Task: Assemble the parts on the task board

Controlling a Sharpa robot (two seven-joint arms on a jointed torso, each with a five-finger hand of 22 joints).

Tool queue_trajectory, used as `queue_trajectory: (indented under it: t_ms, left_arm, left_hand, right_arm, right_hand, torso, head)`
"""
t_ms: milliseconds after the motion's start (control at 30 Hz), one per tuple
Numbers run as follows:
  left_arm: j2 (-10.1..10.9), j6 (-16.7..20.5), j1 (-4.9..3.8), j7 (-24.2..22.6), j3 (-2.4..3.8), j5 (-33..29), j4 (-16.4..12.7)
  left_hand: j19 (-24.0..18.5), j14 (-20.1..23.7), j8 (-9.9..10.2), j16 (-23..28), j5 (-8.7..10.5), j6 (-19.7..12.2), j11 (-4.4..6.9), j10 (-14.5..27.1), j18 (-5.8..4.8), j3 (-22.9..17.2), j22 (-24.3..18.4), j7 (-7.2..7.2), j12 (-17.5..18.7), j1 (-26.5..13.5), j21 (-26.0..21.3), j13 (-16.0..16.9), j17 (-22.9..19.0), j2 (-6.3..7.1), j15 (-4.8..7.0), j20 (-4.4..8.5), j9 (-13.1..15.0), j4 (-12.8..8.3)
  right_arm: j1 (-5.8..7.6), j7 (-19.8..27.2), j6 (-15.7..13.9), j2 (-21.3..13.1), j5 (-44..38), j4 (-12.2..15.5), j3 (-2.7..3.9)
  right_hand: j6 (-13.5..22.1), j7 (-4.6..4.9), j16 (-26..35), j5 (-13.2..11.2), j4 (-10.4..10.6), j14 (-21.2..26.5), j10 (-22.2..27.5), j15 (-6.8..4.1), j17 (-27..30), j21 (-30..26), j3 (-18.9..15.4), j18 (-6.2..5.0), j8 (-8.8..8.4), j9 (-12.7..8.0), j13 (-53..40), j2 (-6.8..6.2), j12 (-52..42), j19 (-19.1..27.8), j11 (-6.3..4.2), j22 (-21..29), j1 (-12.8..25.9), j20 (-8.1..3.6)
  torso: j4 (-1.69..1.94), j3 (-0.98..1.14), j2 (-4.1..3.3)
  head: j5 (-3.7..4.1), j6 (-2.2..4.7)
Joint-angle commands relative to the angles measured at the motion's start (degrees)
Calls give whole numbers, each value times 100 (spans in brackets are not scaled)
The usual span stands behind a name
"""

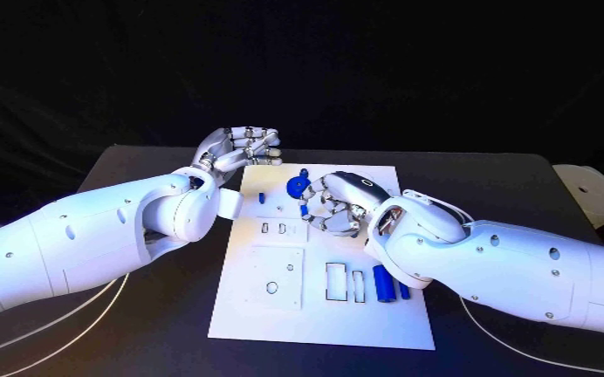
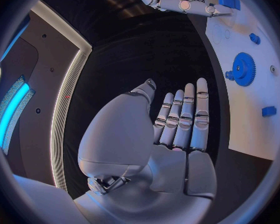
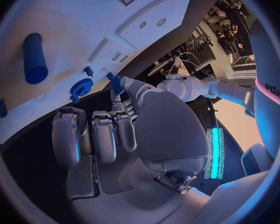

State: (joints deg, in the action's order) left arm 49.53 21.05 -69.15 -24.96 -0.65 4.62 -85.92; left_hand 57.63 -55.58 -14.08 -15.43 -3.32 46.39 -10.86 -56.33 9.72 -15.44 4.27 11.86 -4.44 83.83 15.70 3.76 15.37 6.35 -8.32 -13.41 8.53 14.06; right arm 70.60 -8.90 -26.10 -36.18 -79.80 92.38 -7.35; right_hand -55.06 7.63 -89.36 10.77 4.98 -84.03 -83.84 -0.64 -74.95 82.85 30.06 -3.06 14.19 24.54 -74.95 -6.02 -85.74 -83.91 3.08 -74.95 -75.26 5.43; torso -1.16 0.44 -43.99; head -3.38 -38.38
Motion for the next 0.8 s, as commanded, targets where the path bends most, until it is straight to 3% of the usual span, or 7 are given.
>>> queue_trajectory:
  t_ms: [33,233,600,800]
  left_arm:
    - [-22,-121,2,-29,1,-48,8]
    - [-28,-126,2,-25,1,-51,-6]
    - [-25,-139,2,-16,1,-52,-28]
    - [-26,-147,2,-12,1,-52,-38]
  left_hand:
    - [28,43,26,20,6,-33,-29,15,77,-28,-5,247,34,-35,-15,8,6,4,15,-2,-7,9]
    - [28,46,25,25,6,-32,-28,12,77,-31,-6,244,33,-35,-16,8,10,1,15,-3,-6,8]
    - [28,46,25,25,6,-32,-28,12,77,-31,-6,244,33,-35,-16,8,10,1,15,-3,-6,8]
    - [28,46,25,25,6,-32,-28,12,77,-31,-6,244,33,-35,-16,8,10,1,15,-3,-6,8]
  right_arm:
    - [-71,-268,153,132,-478,-94,-12]
    - [-174,-347,207,344,-632,-232,-25]
    - [-277,-428,267,538,-803,-435,-38]
    - [-295,-430,273,579,-832,-513,-41]
  right_hand:
    - [-45,-14,-23,29,13,-563,-259,-44,-1347,-25,22,90,30,101,-1076,30,9,-86,-25,-790,36,-38]
    - [-42,-14,-22,38,22,-562,-261,-43,-1345,-24,19,90,34,107,-1078,22,7,-88,-25,-792,69,-37]
    - [-29,-14,-20,39,40,-561,-255,-43,-1339,-36,4,87,39,118,-1072,-11,14,-82,-24,-784,145,-36]
    - [6,-6,-19,16,49,-560,-251,-40,-1333,-53,-4,83,26,117,-1067,-37,20,-72,-19,-770,191,-35]
  torso:
    - [1,-10,8]
    - [19,-16,-3]
    - [4,0,-2]
    - [8,-3,3]
  head:
    - [-23,-20]
    - [-7,-23]
    - [-23,-71]
    - [-37,-85]
